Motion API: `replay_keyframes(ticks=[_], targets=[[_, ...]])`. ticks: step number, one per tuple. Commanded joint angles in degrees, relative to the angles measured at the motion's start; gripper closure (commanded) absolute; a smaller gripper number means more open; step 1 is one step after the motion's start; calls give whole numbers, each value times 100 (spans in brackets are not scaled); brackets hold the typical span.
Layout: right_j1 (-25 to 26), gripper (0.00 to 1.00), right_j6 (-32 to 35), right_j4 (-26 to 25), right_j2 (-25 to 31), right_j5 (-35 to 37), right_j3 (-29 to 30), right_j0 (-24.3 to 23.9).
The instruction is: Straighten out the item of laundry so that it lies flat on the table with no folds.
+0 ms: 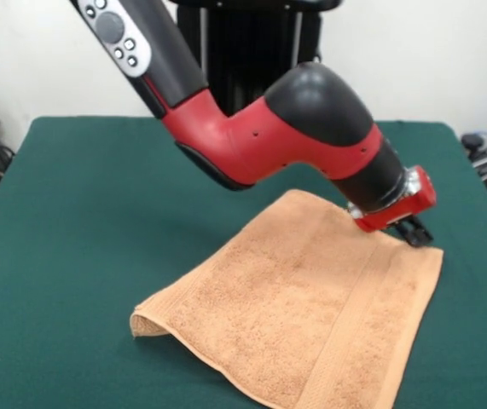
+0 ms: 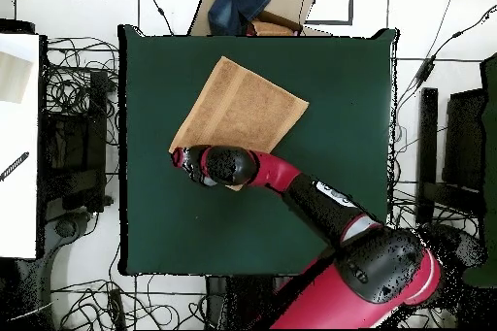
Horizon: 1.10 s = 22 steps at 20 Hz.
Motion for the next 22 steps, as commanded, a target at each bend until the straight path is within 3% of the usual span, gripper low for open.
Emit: replay_keyframes(ticks=[1,12,19,22], targets=[[128,100,416,-100,-346,-485,-882,463],[-763,100,582,131,-395,22,-476,416],[-1630,100,871,127,-672,112,-200,648],[-1392,100,749,228,-611,210,-297,577]])
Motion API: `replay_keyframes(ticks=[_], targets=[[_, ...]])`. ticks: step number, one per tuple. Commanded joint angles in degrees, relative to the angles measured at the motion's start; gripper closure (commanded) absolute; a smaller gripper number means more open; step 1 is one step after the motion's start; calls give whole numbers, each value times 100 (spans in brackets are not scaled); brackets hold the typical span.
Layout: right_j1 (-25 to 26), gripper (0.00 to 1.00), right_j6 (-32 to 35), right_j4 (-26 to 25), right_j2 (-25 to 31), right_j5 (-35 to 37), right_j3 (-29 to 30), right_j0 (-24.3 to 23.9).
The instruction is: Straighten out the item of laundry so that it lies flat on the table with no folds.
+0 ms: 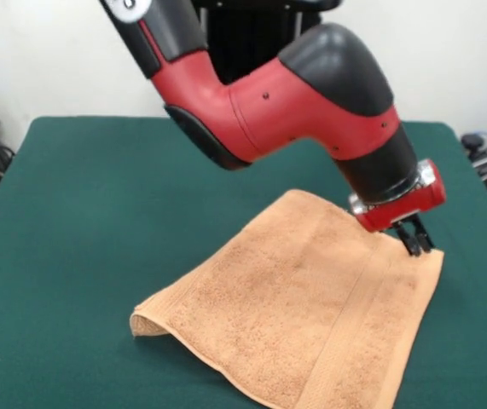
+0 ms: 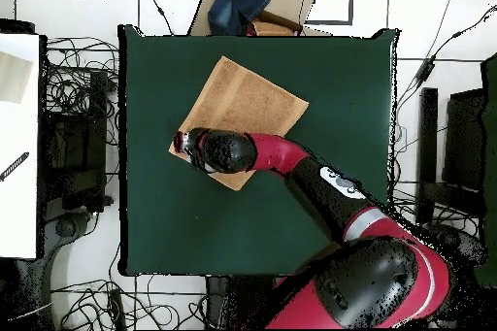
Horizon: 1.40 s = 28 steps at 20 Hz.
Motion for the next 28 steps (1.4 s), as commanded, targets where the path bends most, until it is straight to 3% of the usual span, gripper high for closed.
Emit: replay_keyframes(ticks=[1,5,13,28], targets=[[-162,100,688,262,-403,212,-226,124],[375,100,400,347,-266,244,-457,-31],[988,100,61,425,-81,293,-695,-210],[1168,100,-17,353,-37,367,-831,-197]])
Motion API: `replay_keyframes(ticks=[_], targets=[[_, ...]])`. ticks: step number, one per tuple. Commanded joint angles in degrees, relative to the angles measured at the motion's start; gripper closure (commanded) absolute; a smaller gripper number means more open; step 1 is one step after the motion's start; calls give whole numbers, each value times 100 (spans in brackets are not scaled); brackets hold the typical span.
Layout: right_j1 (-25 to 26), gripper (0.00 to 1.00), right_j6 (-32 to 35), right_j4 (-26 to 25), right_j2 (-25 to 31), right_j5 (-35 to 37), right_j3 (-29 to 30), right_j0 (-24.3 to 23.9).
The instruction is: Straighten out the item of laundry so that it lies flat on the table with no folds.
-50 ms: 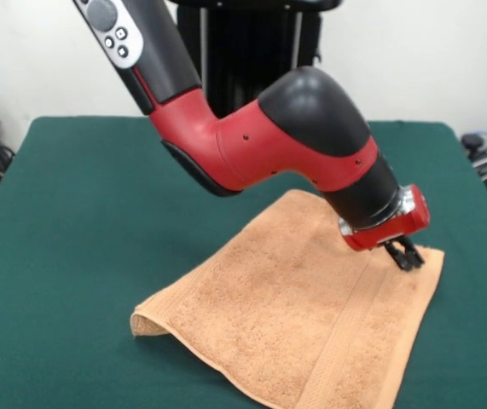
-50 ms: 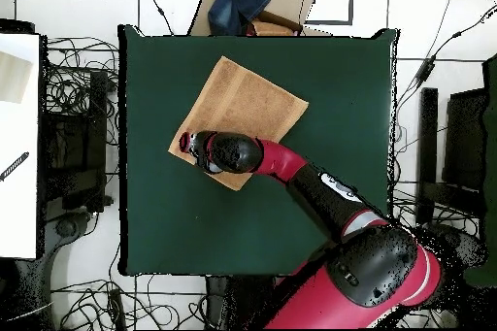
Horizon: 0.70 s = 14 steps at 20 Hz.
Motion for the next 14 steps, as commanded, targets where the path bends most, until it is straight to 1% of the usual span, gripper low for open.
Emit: replay_keyframes(ticks=[1,4,8,14], targets=[[306,100,4,118,-38,334,-549,57],[345,100,40,117,-37,274,-560,101],[683,100,-123,172,60,324,-726,46],[733,100,-102,204,116,299,-705,64]])
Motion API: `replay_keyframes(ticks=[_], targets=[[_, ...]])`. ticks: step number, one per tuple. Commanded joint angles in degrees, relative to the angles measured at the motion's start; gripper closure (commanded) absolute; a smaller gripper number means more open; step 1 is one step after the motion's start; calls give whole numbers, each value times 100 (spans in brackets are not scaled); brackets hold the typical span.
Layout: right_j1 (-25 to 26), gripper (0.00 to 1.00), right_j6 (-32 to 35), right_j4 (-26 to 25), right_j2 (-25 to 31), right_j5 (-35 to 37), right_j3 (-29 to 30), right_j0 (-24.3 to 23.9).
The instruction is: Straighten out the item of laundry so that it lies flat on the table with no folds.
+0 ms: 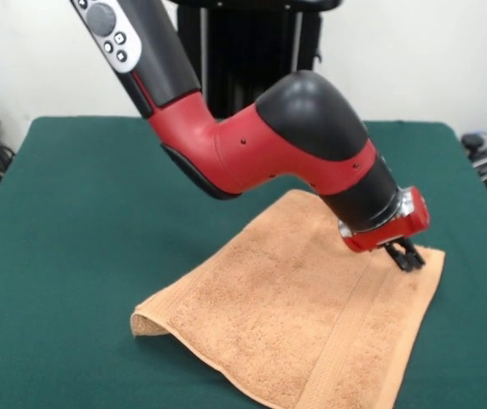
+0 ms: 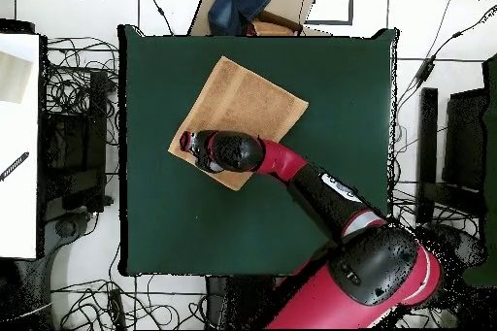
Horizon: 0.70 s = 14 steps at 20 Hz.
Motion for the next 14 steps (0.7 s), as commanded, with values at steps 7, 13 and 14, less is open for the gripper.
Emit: replay_keyframes(ticks=[7,13,14], targets=[[796,100,-143,210,189,228,-589,78],[752,100,304,239,309,-236,-210,231],[752,100,422,227,316,-396,-147,296]])
